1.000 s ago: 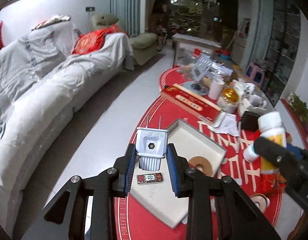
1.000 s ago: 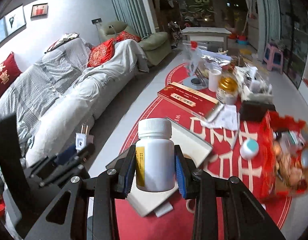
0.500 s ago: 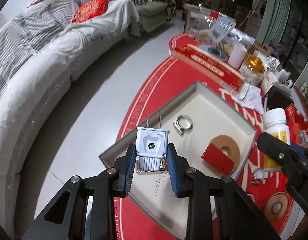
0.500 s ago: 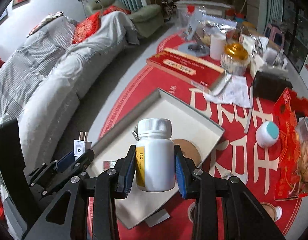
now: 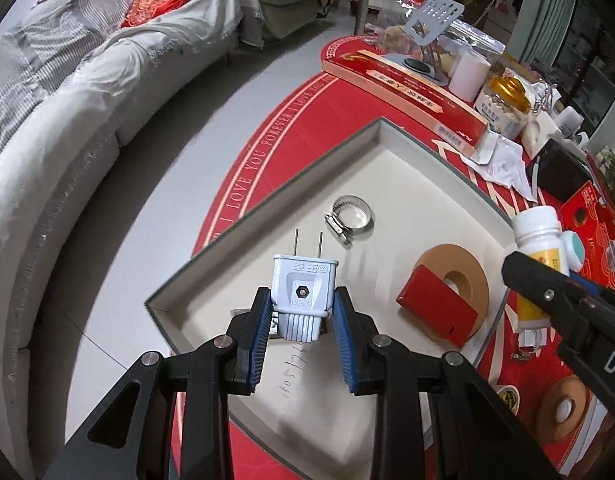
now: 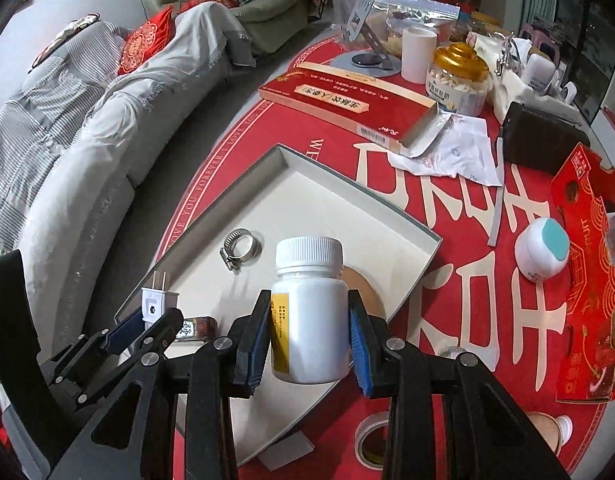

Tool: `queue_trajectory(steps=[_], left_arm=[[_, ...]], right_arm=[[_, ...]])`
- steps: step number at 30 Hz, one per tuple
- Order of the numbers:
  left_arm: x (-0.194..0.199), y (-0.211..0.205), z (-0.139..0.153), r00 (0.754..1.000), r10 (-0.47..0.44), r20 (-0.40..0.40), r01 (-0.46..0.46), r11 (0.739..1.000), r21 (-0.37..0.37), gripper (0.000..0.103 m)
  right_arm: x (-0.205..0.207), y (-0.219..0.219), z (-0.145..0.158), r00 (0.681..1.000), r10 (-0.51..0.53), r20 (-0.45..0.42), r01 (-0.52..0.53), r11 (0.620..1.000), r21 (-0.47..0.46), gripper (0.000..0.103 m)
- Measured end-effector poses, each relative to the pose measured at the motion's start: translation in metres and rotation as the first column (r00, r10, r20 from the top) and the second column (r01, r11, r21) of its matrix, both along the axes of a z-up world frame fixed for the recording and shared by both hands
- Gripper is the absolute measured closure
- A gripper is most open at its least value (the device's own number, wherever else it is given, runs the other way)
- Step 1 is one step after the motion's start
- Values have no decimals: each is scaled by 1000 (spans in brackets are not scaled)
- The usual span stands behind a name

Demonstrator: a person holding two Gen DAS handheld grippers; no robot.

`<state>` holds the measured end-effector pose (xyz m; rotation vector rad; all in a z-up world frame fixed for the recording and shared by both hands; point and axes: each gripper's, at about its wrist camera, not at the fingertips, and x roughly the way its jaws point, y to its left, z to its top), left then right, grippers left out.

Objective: Organize rigid objects
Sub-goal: 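Carry the plug and pill bottle over the tray and open the left tool, then open the right tool to drop the pill bottle in the tray, withdraw both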

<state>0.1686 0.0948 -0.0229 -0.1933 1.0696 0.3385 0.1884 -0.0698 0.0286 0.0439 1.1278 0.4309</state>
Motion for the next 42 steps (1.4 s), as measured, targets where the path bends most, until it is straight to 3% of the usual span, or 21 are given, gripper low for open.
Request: queue_trajectory(steps=[11, 39, 40, 42], left_arm=[[4, 0, -6, 1000, -17, 2, 17, 997, -72, 70], [17, 0, -19, 999, -34, -14, 33, 998, -55, 69], [17, 0, -21, 999, -33, -13, 32, 998, -51, 68], [20, -1, -24, 999, -40, -27, 39, 998, -54, 53]], right_arm=[[5, 0, -13, 1000, -2, -23, 2, 1000, -24, 66], [23, 11, -37, 999, -2, -53, -1, 999, -54, 66], [24, 13, -39, 998, 1, -55, -4, 998, -56, 66], [26, 16, -43, 998, 12, -63, -16, 998, -63, 65]])
